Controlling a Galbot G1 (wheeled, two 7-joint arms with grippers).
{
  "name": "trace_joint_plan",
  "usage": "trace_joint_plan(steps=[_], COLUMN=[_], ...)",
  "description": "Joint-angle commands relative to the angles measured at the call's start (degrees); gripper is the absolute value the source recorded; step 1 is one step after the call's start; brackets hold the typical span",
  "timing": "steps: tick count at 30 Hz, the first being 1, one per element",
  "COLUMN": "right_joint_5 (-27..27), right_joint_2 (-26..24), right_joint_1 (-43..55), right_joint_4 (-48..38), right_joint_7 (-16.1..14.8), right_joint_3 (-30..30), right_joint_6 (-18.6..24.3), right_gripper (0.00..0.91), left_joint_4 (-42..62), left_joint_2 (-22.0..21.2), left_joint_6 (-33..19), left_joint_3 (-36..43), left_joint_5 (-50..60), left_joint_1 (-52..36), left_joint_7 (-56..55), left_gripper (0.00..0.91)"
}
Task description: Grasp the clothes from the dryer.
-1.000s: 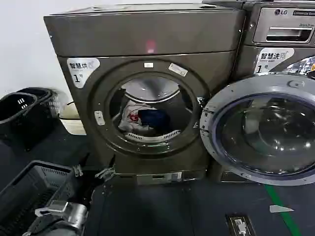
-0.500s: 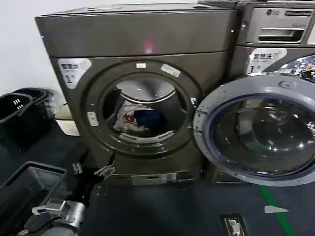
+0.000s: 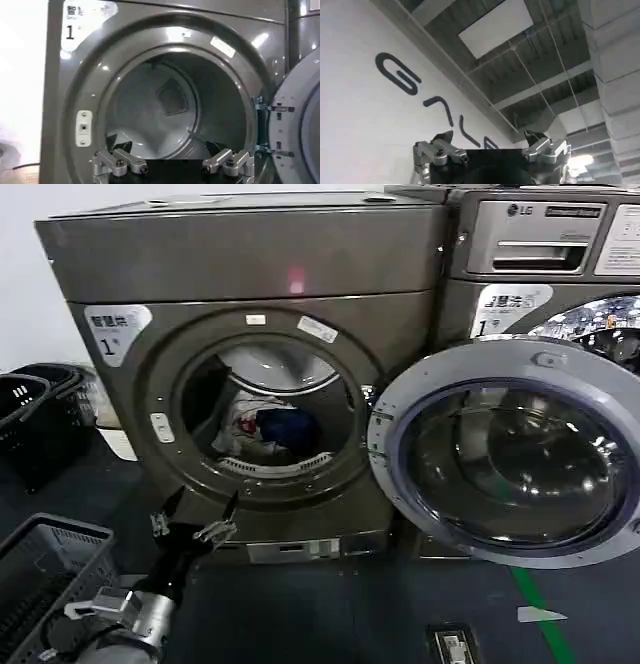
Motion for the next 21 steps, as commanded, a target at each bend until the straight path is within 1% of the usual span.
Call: trace_joint_plan(steps=[1, 6, 7, 9, 12, 17, 21], right_joint_5=[0.1, 0.0, 0.3, 0.7, 1.0, 1.1, 0.7], right_joint_2=[0.1, 0.1, 0.2, 0.6, 0.7, 0.8, 0.9], right_joint_1=[-0.1, 0.0, 0.1, 0.2, 0.4, 0.4, 0.2], right_joint_4=[0.1, 0.2, 0.1, 0.0, 0.2, -0.2, -0.3], right_joint_7=[0.2, -1.0, -1.5, -2.9, -3.2, -4.3, -4.7], right_joint_3=[0.0, 0.1, 0.1, -0.3, -0.6, -0.9, -0.8], right_joint_6=[0.5, 1.8, 2.0, 3.8, 4.1, 6.3, 6.4], right_gripper=[0.907, 0.907, 0.907, 0.907, 0.907, 0.907, 0.907], left_joint_4=[0.0, 0.4, 0.5, 0.7, 0.9, 1.6, 2.0], left_joint_2=[0.2, -0.1, -0.1, 0.1, 0.1, 0.0, -0.3], left_joint_6=[0.2, -0.4, -0.9, -2.0, -2.2, -2.3, -2.4], left_joint_3=[-0.1, -0.1, 0.0, 0.0, 0.1, 0.2, 0.3], left_joint_5=[-0.2, -0.2, -0.3, -0.8, -0.7, -0.5, -0.5], left_joint_1=[0.0, -0.5, -0.6, -0.6, -0.9, -1.4, -1.6], left_joint_7=[0.6, 0.6, 0.7, 1.4, 1.6, 1.5, 1.5], left_gripper=[0.907, 0.907, 0.907, 0.907, 0.907, 0.907, 0.907])
